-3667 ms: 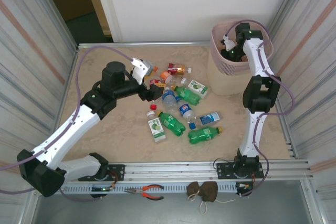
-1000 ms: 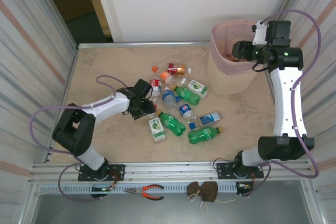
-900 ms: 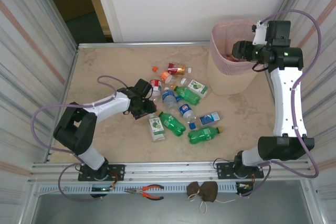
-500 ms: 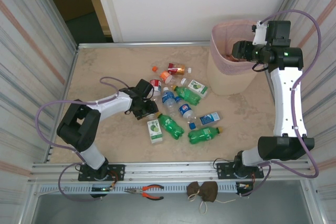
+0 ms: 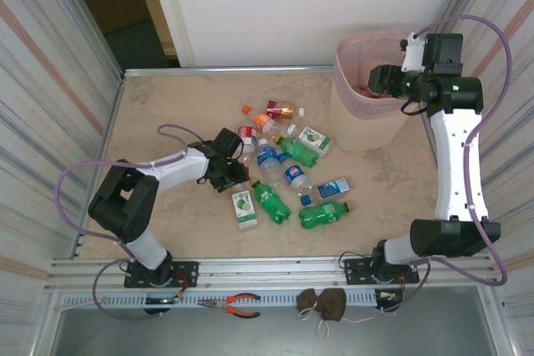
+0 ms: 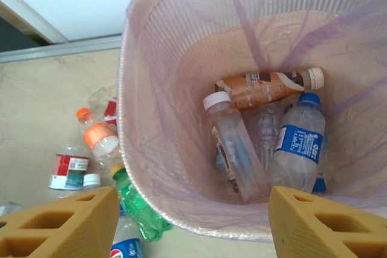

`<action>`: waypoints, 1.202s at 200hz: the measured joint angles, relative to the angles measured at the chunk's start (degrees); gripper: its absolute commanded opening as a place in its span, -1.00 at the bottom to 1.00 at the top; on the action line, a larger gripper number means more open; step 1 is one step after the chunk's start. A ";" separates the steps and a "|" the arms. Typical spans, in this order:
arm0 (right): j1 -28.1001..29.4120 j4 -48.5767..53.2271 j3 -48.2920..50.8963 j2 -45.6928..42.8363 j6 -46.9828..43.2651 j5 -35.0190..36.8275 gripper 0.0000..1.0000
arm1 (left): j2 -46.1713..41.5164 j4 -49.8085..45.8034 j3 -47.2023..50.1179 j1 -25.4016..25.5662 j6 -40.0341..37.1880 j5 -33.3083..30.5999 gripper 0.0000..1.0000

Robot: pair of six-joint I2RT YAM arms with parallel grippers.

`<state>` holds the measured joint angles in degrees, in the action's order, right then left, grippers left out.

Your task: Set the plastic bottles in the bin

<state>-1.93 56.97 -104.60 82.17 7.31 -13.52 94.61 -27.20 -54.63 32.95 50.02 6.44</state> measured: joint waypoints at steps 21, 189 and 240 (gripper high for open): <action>0.09 0.00 0.07 -0.20 0.00 -0.02 0.30 | 0.00 0.00 0.00 0.00 0.00 0.00 -0.06; 6.91 -9.25 10.54 -11.02 1.31 -6.03 0.23 | -25.62 -3.80 -0.11 -1.33 -12.37 -4.55 -0.29; 16.31 -25.55 24.24 -18.91 4.83 -14.34 0.22 | -35.71 7.85 -0.37 -1.51 -24.68 5.86 -0.33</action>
<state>14.37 31.42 -80.36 63.26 12.14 -27.86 58.89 -19.35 -55.00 31.44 25.34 12.29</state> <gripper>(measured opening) 0.608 0.379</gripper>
